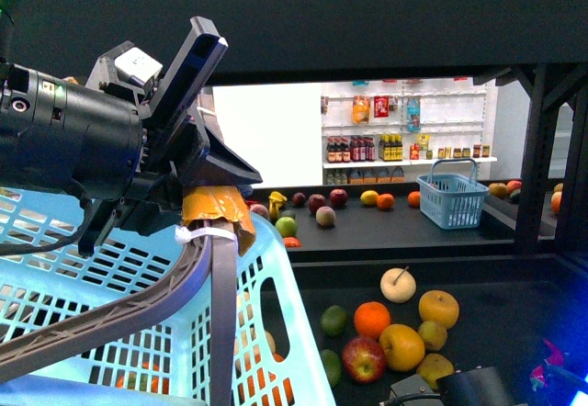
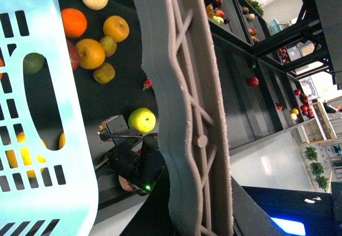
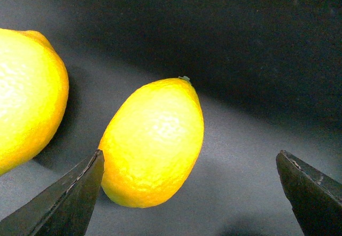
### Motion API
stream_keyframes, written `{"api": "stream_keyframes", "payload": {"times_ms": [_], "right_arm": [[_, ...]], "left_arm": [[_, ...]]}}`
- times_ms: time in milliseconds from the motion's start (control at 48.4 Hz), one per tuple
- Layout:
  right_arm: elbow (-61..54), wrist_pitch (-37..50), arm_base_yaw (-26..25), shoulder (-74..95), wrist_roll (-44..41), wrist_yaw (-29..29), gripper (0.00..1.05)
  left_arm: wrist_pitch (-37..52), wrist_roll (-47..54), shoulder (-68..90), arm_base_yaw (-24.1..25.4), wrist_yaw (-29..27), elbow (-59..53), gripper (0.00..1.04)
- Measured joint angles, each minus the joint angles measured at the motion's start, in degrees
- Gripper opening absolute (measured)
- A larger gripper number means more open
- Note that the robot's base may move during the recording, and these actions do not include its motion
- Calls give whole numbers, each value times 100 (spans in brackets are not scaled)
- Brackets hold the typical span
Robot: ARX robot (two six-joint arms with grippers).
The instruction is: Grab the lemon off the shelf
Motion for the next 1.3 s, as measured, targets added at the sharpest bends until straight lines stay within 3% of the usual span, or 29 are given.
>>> {"api": "stream_keyframes", "payload": {"times_ms": [723,1012,1301], "right_arm": [[555,-361,258,509,260,210,97],[695,-457,313,535,385,240,63],[278,-402,157,179,461,269,58]], "left_arm": [[0,0,0,0,0,0,10],[0,0,0,0,-2,0,10],[0,0,0,0,0,0,10]]}}
